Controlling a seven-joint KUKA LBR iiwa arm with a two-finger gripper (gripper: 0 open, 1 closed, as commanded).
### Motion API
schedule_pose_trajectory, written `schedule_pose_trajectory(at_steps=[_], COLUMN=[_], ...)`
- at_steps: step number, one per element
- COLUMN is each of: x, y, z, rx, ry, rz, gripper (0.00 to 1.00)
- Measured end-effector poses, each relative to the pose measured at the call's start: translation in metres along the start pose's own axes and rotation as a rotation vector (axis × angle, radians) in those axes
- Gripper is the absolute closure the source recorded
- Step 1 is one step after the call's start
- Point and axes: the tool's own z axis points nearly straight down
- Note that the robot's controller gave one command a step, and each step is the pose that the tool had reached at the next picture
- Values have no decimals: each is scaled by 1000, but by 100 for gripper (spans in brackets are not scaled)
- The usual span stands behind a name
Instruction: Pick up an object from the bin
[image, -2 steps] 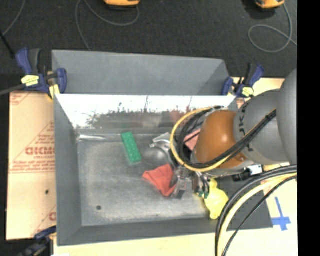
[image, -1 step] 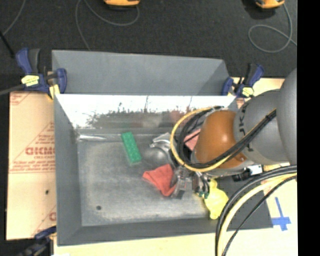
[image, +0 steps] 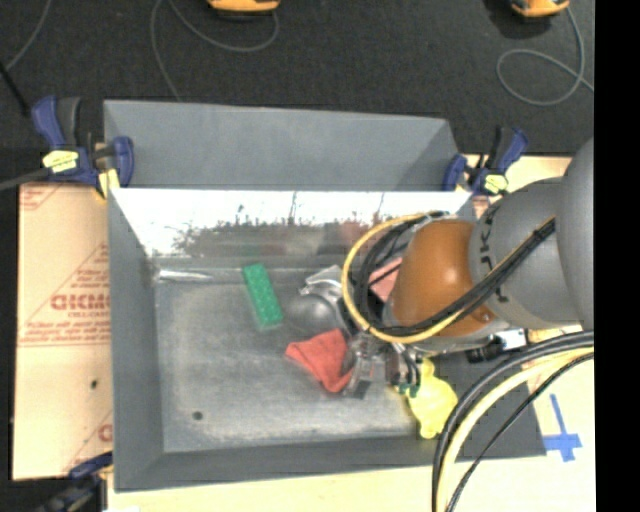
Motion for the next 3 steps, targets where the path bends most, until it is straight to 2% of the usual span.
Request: schedule_pose_trajectory(at_steps=[1,2,3], x=[1,-1,0], y=[0,0,0], z=[-17,-33,-45], rx=[0,-1,0], ry=[4,-4,4], rz=[-1,-1,-2], gripper=[100,100,100])
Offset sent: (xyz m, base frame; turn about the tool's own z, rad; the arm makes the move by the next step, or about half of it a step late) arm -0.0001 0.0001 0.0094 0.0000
